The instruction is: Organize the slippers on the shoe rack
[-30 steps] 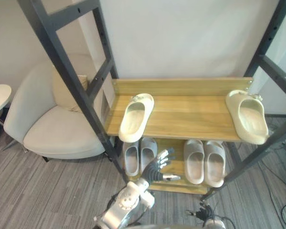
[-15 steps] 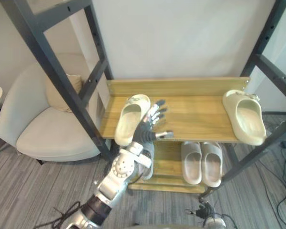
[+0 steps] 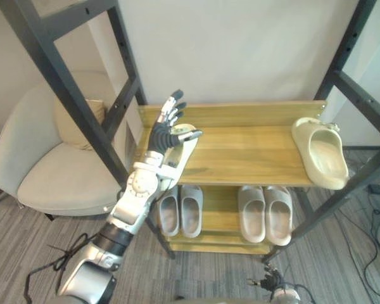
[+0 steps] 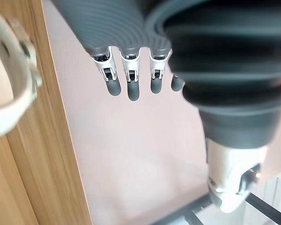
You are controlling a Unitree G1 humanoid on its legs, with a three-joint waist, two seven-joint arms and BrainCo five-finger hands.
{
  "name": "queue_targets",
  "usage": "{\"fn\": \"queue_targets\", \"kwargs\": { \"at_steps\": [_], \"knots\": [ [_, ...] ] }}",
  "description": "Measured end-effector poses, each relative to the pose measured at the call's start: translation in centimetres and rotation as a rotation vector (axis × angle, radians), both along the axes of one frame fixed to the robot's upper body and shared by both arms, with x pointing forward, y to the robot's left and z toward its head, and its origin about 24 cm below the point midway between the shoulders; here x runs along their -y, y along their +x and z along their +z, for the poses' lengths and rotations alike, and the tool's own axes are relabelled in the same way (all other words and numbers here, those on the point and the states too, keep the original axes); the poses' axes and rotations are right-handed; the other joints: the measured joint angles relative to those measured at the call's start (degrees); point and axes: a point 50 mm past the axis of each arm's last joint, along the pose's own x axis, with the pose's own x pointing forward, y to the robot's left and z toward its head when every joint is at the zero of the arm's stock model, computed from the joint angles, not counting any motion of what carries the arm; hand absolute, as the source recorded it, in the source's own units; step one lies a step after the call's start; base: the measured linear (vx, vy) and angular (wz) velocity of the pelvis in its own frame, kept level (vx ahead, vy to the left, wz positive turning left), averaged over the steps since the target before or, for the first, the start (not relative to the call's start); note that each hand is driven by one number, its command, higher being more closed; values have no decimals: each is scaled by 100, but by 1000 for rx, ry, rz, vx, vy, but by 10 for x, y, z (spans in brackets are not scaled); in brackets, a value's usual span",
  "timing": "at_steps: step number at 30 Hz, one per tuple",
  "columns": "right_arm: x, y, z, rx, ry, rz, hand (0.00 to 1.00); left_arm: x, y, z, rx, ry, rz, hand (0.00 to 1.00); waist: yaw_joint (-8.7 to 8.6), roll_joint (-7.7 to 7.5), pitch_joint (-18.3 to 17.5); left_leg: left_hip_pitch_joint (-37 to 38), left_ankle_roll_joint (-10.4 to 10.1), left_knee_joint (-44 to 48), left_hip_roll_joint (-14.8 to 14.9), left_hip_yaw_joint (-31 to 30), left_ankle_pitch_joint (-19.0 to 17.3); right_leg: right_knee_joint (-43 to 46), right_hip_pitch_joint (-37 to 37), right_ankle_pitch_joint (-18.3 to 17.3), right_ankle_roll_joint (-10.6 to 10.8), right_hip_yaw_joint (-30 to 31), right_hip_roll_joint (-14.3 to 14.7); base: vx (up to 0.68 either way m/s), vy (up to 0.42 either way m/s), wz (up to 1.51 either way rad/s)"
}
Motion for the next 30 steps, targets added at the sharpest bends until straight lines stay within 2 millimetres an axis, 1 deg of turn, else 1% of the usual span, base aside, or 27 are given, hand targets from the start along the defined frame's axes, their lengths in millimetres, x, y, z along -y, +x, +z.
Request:
{"fn": "queue_targets", "kwargs": {
  "at_steps": [2, 7, 13, 19, 24, 28, 30],
  "knots": [
    [0, 4, 1, 8, 1, 1, 0, -15, 6, 6, 15, 23, 57, 0, -8, 0, 98, -6, 0, 0, 0, -15, 0, -8, 4, 0, 0, -7, 2, 0, 0, 0],
    [0, 4, 1, 8, 4, -2, 0, -30, 10, 4, 4, 63, 123, 0, -11, -15, 122, -49, 0, 0, -14, -39, 0, -59, 2, 6, 4, -25, 0, -5, -11, 3],
    [-1, 3, 0, -4, 13, 0, 0, -33, 15, 4, -13, 74, 140, 0, -11, 22, 180, -85, 0, 0, -11, -41, 0, -77, -24, 22, 2, -23, 5, 0, 0, 0],
    [-1, 3, -2, -21, 21, -8, 0, -32, 13, 10, 11, 64, 135, 0, -9, 3, 272, -91, -1, 0, -6, -48, 0, -75, -28, 20, -1, -26, 11, -5, -3, 0],
    [-1, 5, -1, -16, 21, -7, 0, -32, 15, 11, 12, 67, 135, 0, -9, 4, 275, -101, -1, 0, -9, -74, 0, -75, -26, 17, -6, -46, 13, -6, -6, 1],
    [-1, 5, -1, -16, 21, -8, 0, -32, 20, 12, 8, 145, 142, 0, -10, 24, 287, -99, -8, 0, 6, -81, 5, -56, -30, 7, -23, -46, 30, 0, 0, 0],
    [0, 5, -1, -15, 23, -15, 0, -34, 23, 12, 2, 177, 155, 0, -9, 61, 316, -101, -22, 0, 30, -80, 15, 32, -77, -23, -58, -36, 46, 0, 0, 0]
  ]
}}
